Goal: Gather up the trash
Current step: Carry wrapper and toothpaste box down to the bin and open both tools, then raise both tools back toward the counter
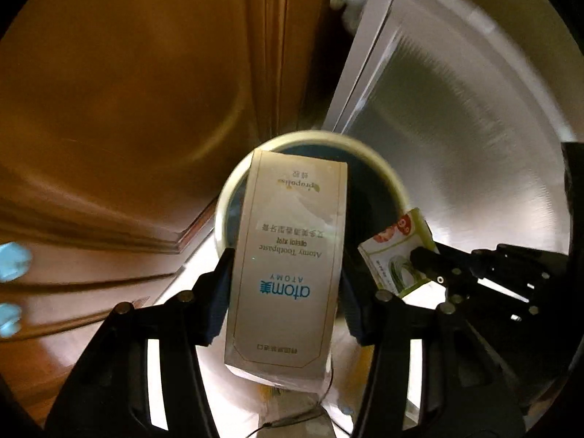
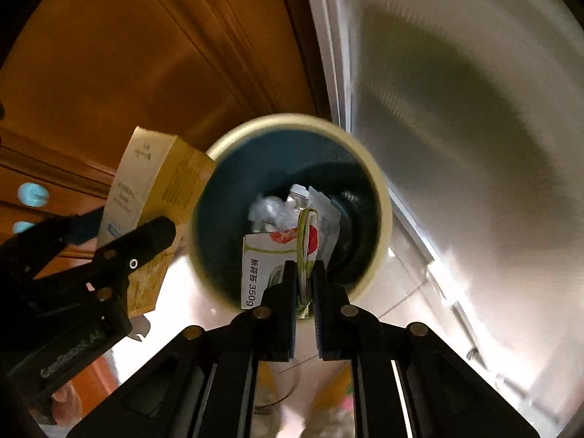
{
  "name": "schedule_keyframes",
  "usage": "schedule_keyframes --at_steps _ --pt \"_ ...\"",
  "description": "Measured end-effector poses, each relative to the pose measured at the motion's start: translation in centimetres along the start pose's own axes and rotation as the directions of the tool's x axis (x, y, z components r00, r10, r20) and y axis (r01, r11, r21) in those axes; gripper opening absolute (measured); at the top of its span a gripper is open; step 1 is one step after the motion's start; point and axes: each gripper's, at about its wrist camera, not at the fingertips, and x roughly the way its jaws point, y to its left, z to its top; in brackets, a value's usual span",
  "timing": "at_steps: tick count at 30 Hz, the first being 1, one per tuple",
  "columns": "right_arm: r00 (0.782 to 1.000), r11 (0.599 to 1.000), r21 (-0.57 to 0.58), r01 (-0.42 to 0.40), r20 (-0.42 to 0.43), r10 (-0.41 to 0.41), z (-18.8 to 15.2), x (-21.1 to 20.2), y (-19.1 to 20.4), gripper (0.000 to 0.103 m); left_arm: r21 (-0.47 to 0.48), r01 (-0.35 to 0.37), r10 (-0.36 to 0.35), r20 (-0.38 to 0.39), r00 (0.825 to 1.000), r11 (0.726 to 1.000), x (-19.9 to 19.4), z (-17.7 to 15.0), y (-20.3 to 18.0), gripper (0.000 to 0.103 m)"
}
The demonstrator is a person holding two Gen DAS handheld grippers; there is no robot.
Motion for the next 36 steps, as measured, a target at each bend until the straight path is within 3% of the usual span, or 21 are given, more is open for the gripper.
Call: schedule_keyframes --at_steps 4,6,8,10,15,18,26,28,32,36 --pt "1.0 0.999 -0.035 0.02 -0.02 -0.02 2.8 4.7 -1.1 0.012 0.055 -0.005 0.005 -0.003 1.0 0.998 4.7 -0.1 0.3 0.05" --pt "0.999 0.997 -0.058 0.045 -0.015 -0.046 3.6 6.5 -1.4 0.023 0.084 -0.02 0.02 0.001 1.0 0.996 5.9 0.0 0.3 0.05" --pt "0.998 0.996 -0.071 0.061 0.019 -0.06 4.2 7.2 -1.6 0.049 0.101 -0.019 0.019 0.0 1.0 0.995 6.7 -0.2 0.4 0.053" --pt "0.996 0.995 -0.075 0.071 0.051 -0.067 4.5 7.1 -1.8 0.057 0.102 -0.009 0.01 -0.012 1.0 0.995 7.0 -0.5 0.6 0.054" --pt "0.996 0.996 -0.056 0.073 0.061 -0.069 5.1 6.5 -2.5 0.057 0.081 0.028 -0.026 -0.028 0.999 0.996 6.3 -0.4 1.5 0.075" --pt "0.994 0.996 -0.052 0.078 0.078 -0.074 4.7 4.9 -2.6 0.057 0.078 0.026 -0.024 -0.033 0.999 0.997 4.9 -0.8 1.5 0.077" --pt "0.992 0.996 -0.019 0.082 0.102 -0.079 3.6 -2.4 -1.3 0.057 0.057 0.041 -0.039 -0.033 0.999 0.998 -3.6 -0.9 0.6 0.077" --pt "0.992 0.997 -0.012 0.078 0.104 -0.077 3.4 -4.4 -0.9 0.057 0.044 0.047 -0.045 -0.027 0.999 0.998 -5.9 0.3 1.1 0.077" --pt "0.991 0.997 0.001 0.077 0.112 -0.077 3.0 -10.2 0.1 0.057 0.006 0.068 -0.068 -0.011 0.998 0.998 -12.7 -0.1 1.4 0.077" --pt "0.989 0.995 -0.006 0.095 0.116 -0.094 2.4 -16.0 1.4 0.057 -0.004 0.071 -0.071 0.004 0.997 0.997 -19.0 1.6 1.0 0.077"
